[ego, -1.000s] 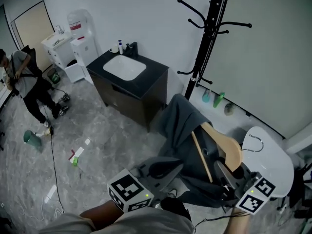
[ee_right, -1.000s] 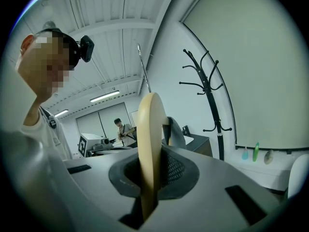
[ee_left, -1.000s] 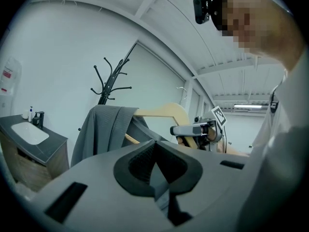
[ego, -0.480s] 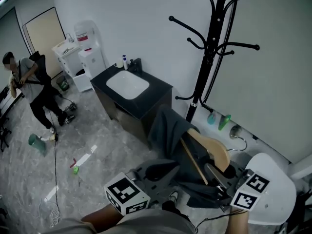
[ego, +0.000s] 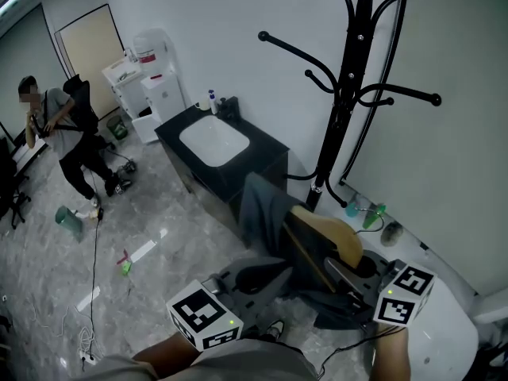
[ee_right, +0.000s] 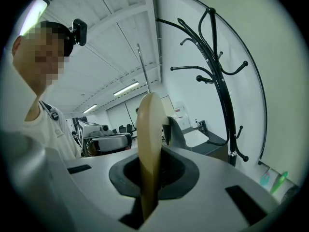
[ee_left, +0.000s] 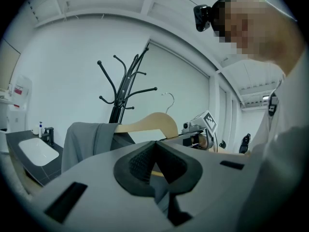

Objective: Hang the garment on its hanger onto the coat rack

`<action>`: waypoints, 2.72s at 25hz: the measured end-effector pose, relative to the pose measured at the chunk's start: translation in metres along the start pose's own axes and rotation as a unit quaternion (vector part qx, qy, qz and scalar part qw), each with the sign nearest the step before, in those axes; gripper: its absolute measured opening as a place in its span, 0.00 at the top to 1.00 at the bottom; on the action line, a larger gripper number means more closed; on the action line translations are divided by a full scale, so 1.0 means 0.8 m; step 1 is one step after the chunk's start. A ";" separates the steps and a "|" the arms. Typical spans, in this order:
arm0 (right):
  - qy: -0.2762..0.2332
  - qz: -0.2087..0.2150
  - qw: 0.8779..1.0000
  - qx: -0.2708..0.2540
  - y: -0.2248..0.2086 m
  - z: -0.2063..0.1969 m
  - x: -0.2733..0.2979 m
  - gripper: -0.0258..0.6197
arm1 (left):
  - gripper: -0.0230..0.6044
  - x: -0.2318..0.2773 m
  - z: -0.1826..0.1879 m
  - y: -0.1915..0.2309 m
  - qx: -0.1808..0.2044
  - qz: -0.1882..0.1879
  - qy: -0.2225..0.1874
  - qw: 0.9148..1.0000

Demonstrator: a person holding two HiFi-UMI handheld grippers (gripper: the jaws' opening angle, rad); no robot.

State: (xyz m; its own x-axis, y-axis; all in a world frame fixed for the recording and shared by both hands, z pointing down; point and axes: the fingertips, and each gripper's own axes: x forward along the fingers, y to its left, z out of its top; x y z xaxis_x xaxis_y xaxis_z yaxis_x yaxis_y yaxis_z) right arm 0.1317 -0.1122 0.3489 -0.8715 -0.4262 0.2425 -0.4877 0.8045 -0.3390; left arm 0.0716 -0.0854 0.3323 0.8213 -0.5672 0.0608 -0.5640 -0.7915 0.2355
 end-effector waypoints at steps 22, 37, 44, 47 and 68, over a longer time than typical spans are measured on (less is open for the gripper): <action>0.038 0.025 0.998 0.036 -0.175 0.081 0.082 0.92 | 0.96 0.103 0.041 0.147 0.004 -0.056 -0.006 0.998; 0.085 0.065 0.994 0.033 -0.225 0.070 0.117 0.92 | 0.96 0.134 0.049 0.172 0.004 -0.013 -0.007 1.000; 0.096 0.063 0.993 0.025 -0.247 0.061 0.129 0.92 | 0.95 0.147 0.044 0.178 -0.003 0.002 -0.002 1.000; 0.093 0.067 0.993 0.023 -0.254 0.063 0.132 0.91 | 0.95 0.150 0.044 0.180 -0.005 0.009 -0.002 1.000; -0.050 -0.087 0.991 -0.092 -0.263 0.130 0.050 0.76 | 0.96 0.186 0.031 0.142 -0.002 -0.009 0.016 1.000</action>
State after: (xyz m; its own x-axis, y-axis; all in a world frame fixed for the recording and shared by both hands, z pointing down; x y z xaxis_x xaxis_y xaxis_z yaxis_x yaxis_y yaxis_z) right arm 0.1941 -0.3415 0.3356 -0.7796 -0.5975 0.1877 -0.6224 0.7723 -0.1269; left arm 0.1278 -0.2655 0.3443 0.8332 -0.5460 0.0874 -0.5495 -0.8001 0.2405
